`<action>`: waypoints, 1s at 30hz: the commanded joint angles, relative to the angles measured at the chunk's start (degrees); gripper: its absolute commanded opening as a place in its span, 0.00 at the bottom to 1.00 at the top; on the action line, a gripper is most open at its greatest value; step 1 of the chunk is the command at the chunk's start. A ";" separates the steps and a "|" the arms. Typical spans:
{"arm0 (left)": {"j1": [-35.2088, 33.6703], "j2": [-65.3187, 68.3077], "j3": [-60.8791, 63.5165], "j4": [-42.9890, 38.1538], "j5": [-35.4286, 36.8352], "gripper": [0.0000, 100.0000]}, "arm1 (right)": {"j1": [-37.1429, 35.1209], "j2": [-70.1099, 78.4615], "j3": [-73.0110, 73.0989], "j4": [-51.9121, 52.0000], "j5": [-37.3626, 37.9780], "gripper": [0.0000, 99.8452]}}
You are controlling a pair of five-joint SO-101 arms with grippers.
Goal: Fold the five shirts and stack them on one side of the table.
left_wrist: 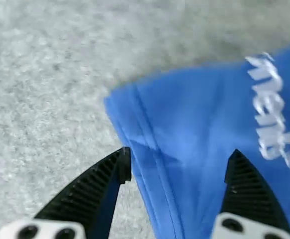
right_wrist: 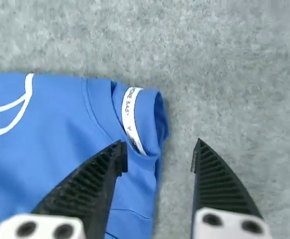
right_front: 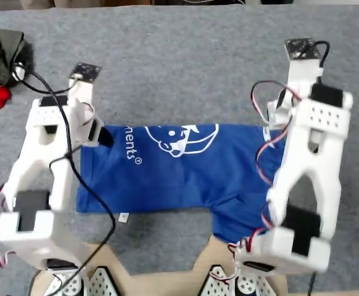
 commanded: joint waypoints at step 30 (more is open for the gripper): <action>-0.53 36.97 -45.98 18.64 14.86 0.20 | -0.31 46.64 -40.13 11.25 -4.22 0.05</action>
